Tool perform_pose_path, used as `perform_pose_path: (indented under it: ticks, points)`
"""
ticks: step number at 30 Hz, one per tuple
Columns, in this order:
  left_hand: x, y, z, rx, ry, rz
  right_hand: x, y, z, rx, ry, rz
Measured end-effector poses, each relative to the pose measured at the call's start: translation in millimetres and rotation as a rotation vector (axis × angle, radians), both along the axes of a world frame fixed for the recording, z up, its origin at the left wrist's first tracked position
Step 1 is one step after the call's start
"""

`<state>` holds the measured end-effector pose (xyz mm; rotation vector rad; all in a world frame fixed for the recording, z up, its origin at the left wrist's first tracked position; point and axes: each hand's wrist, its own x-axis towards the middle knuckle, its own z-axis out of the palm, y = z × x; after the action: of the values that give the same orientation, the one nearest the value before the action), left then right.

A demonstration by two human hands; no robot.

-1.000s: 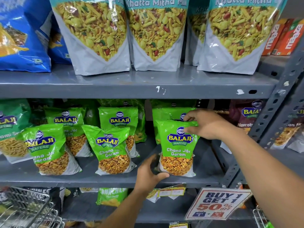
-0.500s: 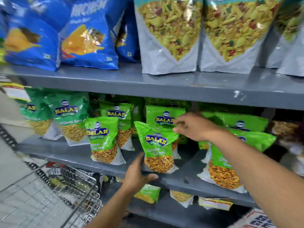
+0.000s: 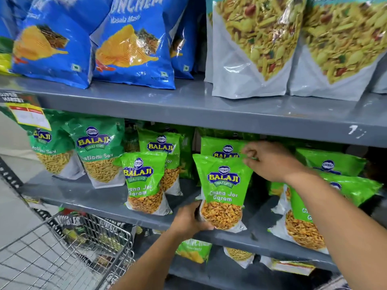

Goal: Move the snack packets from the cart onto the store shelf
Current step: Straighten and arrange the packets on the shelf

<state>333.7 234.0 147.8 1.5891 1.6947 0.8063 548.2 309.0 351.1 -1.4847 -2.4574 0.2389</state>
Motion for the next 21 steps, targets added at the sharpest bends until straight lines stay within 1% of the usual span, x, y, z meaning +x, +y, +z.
perform_pose_path:
  ticks: [2,4,7,10,13,15,17,19,21]
  points:
    - [-3.2,0.7,-3.0,-0.001,-0.003,0.022,-19.6,-3.4,5.0,-0.025,0.036,0.026]
    - [-1.7,0.5,-2.8,-0.006,0.009,-0.004,-41.3,-6.4,7.2,-0.024,0.043,0.051]
    - [-0.4,-2.2,-3.5,0.001,0.000,-0.008,-75.0,-4.7,0.0,-0.021,-0.051,0.124]
    - [-0.8,-3.6,-3.2,0.009,-0.022,-0.016,-94.0,-1.9,-9.0,-0.016,-0.101,0.126]
    - [-0.5,-5.3,-2.3,0.000,-0.049,-0.009,-98.0,0.6,-10.9,0.111,-0.127,0.108]
    - [-2.2,-4.7,0.1,0.005,-0.044,0.014,-91.3,4.0,-9.8,0.177,-0.095,0.024]
    - [-3.2,-3.9,2.7,0.006,-0.037,0.019,-81.7,6.0,-11.7,0.148,-0.029,-0.051]
    - [-3.2,-4.1,3.3,0.003,-0.048,0.009,-74.0,7.3,-11.6,0.066,-0.006,-0.037]
    - [-2.6,-4.9,2.8,-0.004,-0.053,0.005,-62.8,7.1,-1.1,-0.071,-0.042,0.004]
